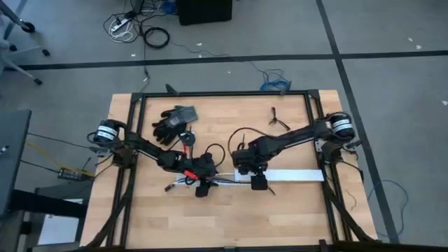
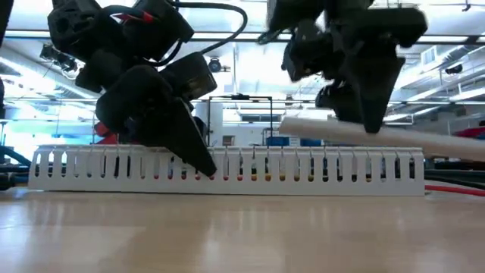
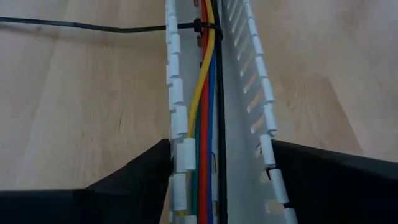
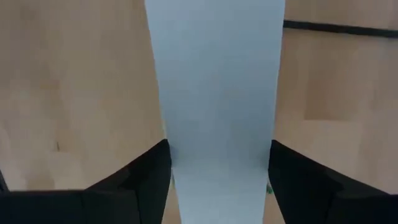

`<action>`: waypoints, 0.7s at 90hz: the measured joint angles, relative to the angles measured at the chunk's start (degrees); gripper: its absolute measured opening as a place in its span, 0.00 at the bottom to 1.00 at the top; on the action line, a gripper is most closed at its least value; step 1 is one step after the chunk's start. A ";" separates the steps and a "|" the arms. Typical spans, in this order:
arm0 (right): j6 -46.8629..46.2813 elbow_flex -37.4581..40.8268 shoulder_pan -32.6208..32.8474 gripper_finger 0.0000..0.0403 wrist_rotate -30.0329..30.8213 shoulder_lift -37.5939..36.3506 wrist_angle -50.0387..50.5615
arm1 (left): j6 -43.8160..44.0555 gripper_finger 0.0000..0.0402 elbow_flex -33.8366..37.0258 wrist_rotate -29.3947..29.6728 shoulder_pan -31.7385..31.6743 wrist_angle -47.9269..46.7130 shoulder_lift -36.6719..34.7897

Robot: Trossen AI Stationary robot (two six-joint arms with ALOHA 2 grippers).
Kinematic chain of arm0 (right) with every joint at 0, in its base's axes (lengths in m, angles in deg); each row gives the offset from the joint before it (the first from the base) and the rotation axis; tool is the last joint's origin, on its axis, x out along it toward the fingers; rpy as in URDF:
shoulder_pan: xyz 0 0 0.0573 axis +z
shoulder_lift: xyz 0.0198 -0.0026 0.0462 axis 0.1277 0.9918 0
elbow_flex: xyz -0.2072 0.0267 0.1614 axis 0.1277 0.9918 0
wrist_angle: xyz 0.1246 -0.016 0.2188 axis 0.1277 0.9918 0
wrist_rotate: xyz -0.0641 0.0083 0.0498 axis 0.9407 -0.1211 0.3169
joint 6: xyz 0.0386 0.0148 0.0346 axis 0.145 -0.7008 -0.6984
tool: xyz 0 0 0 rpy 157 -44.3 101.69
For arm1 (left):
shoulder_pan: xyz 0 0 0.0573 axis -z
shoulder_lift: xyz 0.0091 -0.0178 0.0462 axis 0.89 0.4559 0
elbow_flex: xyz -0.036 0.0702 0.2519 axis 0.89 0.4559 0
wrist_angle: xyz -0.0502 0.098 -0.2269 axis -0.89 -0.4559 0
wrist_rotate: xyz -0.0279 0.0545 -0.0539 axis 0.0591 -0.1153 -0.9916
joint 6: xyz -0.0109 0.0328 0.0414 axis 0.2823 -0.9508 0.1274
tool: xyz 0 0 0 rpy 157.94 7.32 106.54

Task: Ziptie cables
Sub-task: Close the white cable duct cover

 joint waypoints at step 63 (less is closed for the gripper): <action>-1.16 -14.30 -0.46 0.57 -3.78 7.14 12.40 | -0.28 0.59 -0.04 0.03 0.00 -1.11 -0.11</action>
